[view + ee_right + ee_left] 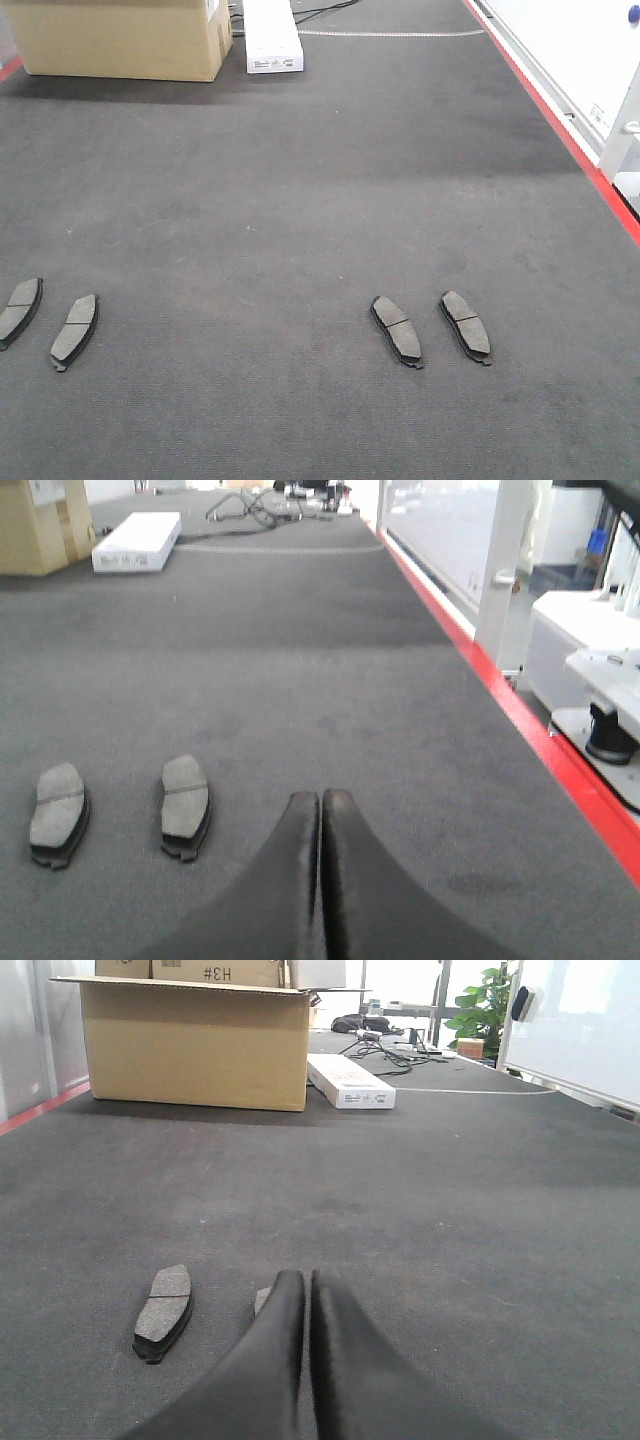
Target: Move and align brake pads A on conveyor
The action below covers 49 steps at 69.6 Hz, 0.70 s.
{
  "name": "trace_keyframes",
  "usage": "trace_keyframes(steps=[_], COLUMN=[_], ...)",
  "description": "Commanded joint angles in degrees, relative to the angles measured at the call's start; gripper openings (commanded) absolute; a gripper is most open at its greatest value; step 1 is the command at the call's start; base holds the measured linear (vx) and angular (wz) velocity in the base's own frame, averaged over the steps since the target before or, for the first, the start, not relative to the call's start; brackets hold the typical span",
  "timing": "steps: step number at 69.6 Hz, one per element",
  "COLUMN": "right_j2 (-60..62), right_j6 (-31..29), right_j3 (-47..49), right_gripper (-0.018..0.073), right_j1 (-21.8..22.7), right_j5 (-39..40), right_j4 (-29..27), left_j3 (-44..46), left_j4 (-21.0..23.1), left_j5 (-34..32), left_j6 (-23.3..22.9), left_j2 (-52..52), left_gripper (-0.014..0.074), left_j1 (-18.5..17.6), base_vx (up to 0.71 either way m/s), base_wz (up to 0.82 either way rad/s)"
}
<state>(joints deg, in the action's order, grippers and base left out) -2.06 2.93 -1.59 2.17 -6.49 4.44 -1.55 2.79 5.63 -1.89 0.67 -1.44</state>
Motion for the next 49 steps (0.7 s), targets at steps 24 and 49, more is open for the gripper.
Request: trace_keyframes(steps=[24, 49], right_j2=[3.2, 3.2], right_j6=[-0.4, -0.4], right_j3=[-0.3, -0.3], right_gripper=[-0.0003, -0.0003], right_j1=[0.2, 0.2], right_j5=[2.5, 2.5], right_j4=[0.2, 0.0], left_j3=[-1.6, -1.6], left_j4=[0.2, 0.2], left_j5=[-4.1, -4.1], left_j6=[-0.1, -0.1], left_j2=[0.7, 0.7], left_gripper=[-0.0006, -0.0006], left_j1=[0.1, 0.1], base_vx=[0.0, 0.0], base_wz=[0.0, 0.0])
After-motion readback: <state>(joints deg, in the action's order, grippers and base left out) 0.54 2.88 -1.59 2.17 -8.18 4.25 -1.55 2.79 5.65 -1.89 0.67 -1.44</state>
